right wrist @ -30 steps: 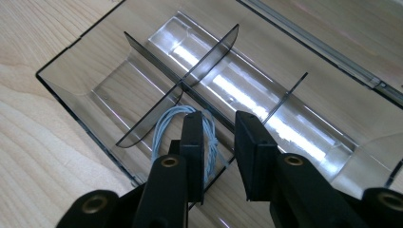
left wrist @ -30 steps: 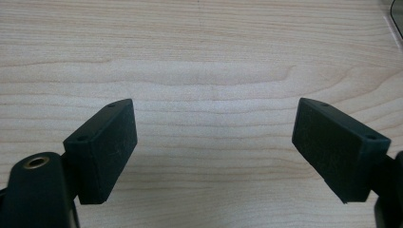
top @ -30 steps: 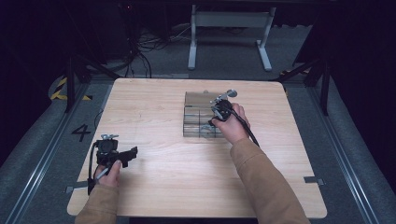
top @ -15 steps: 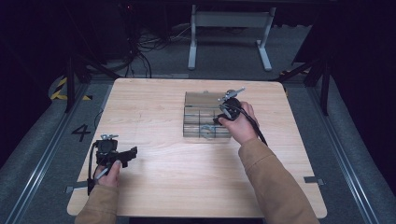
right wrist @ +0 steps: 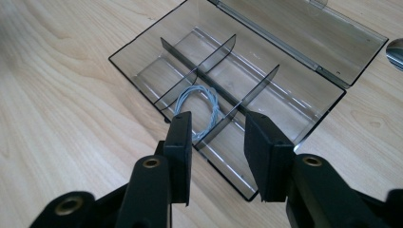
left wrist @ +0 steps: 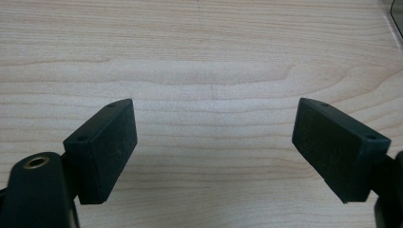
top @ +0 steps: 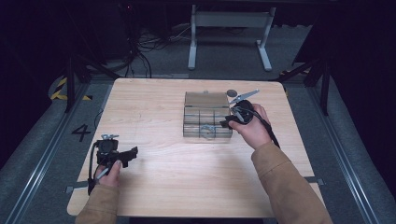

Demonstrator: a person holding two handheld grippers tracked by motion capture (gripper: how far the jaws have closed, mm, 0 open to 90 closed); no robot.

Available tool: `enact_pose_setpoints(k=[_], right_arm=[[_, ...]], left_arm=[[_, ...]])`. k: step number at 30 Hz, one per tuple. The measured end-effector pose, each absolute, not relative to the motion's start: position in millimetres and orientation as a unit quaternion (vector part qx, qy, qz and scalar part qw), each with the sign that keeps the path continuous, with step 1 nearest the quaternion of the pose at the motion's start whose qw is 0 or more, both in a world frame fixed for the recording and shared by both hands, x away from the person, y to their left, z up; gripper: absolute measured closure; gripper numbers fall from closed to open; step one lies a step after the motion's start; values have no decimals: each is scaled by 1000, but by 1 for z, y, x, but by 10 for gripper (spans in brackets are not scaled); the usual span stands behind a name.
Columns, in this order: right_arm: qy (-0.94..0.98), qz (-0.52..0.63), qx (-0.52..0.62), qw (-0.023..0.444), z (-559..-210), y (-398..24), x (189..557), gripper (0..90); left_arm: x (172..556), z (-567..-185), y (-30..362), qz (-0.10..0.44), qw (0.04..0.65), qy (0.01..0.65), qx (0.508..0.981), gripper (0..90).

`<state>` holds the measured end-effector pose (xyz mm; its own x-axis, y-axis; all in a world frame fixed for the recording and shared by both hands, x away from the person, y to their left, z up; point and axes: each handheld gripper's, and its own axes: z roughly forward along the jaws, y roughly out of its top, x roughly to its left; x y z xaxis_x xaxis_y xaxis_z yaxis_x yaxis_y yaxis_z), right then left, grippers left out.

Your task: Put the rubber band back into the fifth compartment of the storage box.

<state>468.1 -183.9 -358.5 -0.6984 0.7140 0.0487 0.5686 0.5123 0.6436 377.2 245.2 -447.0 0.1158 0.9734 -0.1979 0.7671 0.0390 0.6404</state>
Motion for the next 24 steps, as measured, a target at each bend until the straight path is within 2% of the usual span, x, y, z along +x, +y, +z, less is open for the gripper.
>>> enact_pose_setpoints(k=[9, 24], right_arm=[[872, 342, 335, 106, -356, -198, 448, 555], [876, 354, 313, 98, -354, -211, 403, 549]], left_arm=[[377, -447, 246, 160, 320, 646, 675, 159], [377, -447, 245, 161, 321, 645, 675, 159]])
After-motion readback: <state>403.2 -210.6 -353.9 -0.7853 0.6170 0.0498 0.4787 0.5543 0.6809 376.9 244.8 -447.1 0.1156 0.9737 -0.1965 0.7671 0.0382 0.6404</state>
